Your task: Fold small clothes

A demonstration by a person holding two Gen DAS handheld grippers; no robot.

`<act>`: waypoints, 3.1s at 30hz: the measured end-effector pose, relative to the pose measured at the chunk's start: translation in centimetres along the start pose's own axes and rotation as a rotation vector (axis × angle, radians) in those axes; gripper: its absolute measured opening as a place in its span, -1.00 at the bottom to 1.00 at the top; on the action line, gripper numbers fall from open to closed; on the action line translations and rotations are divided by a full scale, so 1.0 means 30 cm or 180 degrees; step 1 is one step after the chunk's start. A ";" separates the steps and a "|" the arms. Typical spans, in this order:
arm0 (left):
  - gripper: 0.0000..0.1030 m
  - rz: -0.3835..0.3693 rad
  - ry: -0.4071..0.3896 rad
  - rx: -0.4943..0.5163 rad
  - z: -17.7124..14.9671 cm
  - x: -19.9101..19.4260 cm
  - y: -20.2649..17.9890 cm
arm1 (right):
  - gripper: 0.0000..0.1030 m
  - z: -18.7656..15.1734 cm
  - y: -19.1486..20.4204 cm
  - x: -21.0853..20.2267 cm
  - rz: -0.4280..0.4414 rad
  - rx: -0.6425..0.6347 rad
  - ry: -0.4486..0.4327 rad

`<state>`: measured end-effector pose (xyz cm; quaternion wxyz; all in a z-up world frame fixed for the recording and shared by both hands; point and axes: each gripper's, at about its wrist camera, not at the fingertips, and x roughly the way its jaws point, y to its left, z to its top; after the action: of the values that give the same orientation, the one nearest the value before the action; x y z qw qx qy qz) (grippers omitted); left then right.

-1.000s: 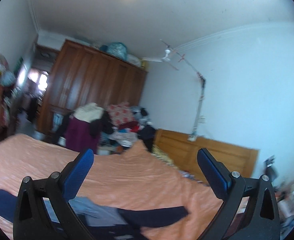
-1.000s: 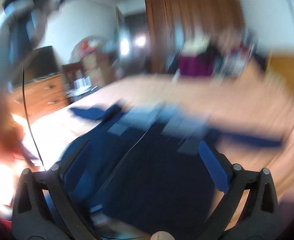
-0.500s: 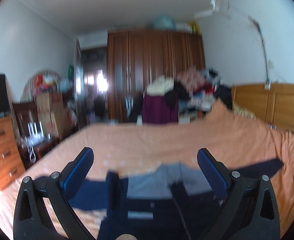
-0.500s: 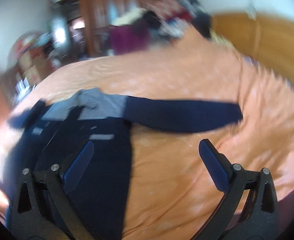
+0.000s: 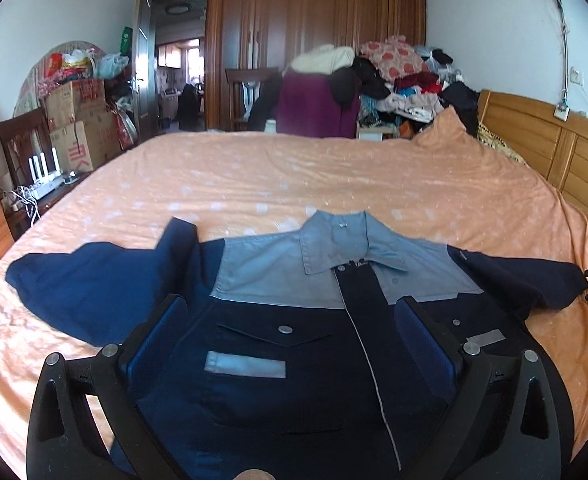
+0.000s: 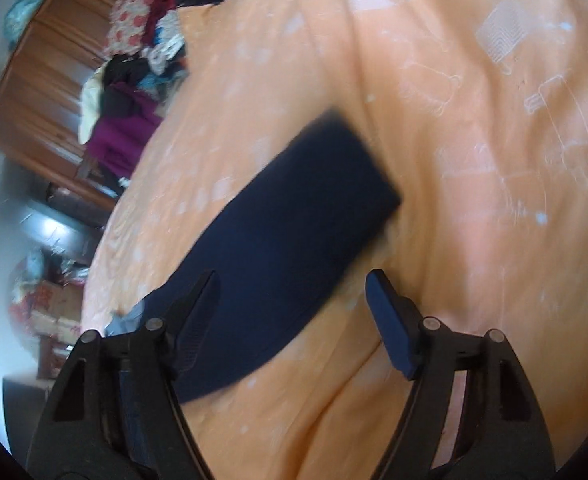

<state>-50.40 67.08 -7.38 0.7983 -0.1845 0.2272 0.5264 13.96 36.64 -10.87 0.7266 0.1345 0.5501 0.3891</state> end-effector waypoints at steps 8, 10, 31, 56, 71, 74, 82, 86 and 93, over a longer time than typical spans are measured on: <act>1.00 -0.0079 0.0074 0.0039 0.031 0.057 -0.058 | 0.34 0.032 -0.047 0.084 -0.0020 -0.0222 0.0021; 1.00 -0.0084 0.0105 0.0052 0.040 0.062 -0.064 | -0.55 0.047 -0.035 0.101 0.0044 -0.0250 0.0063; 1.00 0.0208 -0.0327 -0.0507 0.158 -0.175 0.361 | -0.51 -1.020 1.614 0.451 0.1957 -0.2345 0.1303; 0.97 0.0514 0.0334 -0.2263 -0.131 0.016 1.212 | 0.36 -0.764 0.857 0.355 0.0868 -0.1701 0.1148; -0.98 0.0868 0.0564 -0.2443 -0.094 0.367 1.545 | 0.19 -0.856 0.913 0.388 0.0870 -0.1784 0.1212; -0.94 0.0374 0.0350 -0.2151 0.019 0.347 1.399 | -0.10 -0.831 0.898 0.368 0.0963 -0.1641 0.1147; -0.94 -0.1578 -0.0245 -0.1019 0.422 0.228 0.468 | -0.12 -0.717 0.815 0.272 0.1096 -0.1405 0.0955; -0.39 -0.2518 -0.0003 -0.0521 0.451 0.283 -0.043 | -0.08 -0.650 0.710 0.226 0.1040 -0.1222 0.0850; -0.20 -0.2672 0.0761 -0.0153 0.240 0.354 -0.222 | 0.01 -0.557 0.610 0.222 0.1035 -0.1060 0.0828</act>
<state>-39.38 76.44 -6.97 0.9066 -0.3391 0.2111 0.1363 -8.18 49.61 -10.09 0.5899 0.0485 0.5384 0.5999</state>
